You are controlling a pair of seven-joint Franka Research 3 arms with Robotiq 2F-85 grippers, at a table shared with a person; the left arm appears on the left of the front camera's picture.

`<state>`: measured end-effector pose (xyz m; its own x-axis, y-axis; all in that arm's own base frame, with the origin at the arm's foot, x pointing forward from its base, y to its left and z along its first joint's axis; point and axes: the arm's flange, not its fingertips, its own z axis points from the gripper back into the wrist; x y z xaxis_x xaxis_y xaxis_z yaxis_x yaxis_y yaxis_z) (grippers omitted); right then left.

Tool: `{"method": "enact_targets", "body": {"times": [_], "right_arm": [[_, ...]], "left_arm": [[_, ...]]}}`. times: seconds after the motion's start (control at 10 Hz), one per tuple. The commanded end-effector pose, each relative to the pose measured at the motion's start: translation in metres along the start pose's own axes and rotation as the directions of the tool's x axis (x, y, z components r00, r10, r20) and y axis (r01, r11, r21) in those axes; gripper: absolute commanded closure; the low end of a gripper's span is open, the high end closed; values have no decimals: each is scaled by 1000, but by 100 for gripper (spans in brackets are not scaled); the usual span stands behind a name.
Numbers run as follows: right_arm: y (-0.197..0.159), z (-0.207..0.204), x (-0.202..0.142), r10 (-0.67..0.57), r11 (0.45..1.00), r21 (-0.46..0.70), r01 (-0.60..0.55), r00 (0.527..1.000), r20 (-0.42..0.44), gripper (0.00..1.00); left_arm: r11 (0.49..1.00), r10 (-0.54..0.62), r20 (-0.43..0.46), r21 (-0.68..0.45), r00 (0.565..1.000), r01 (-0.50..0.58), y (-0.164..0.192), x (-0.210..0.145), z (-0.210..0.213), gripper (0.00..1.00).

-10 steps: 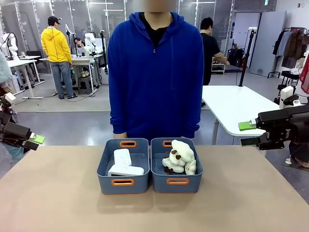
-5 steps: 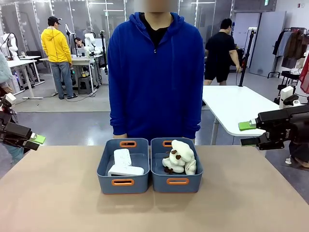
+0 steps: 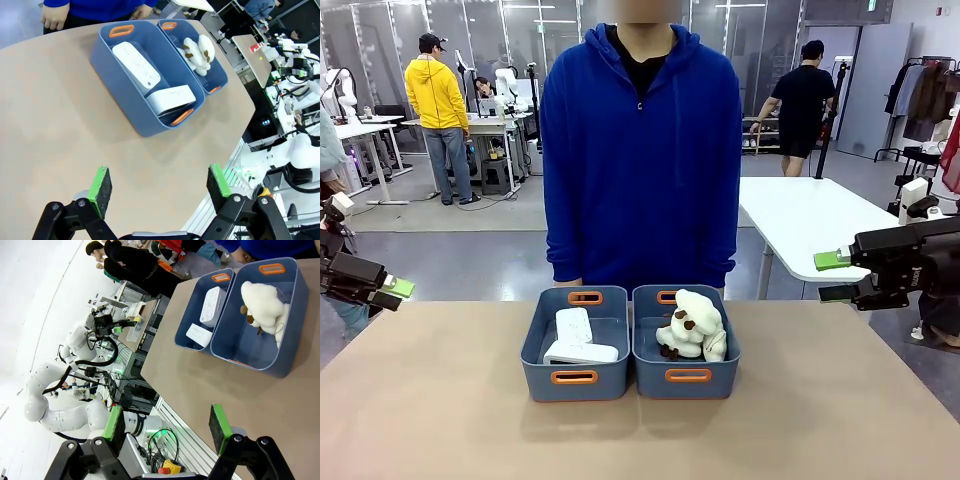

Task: Sort the digital clocks into the basket.
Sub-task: Pick up the Digital clock from the table and place it into the empty Plastic storage basket.

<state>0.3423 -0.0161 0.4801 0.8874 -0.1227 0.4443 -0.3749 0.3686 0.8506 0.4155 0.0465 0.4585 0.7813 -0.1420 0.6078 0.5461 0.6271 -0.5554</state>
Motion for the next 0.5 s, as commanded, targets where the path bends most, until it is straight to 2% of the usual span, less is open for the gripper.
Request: {"method": "enact_targets", "body": {"times": [0.0,0.4], "right_arm": [[-1,-2,1,16,1000,17,-16,1000,12,14],[-1,-2,1,16,1000,17,-16,1000,12,14]], "left_arm": [[1000,-9,-9,5,1000,9,1,4,1,3],[1000,-9,-9,5,1000,9,1,4,1,3]]}}
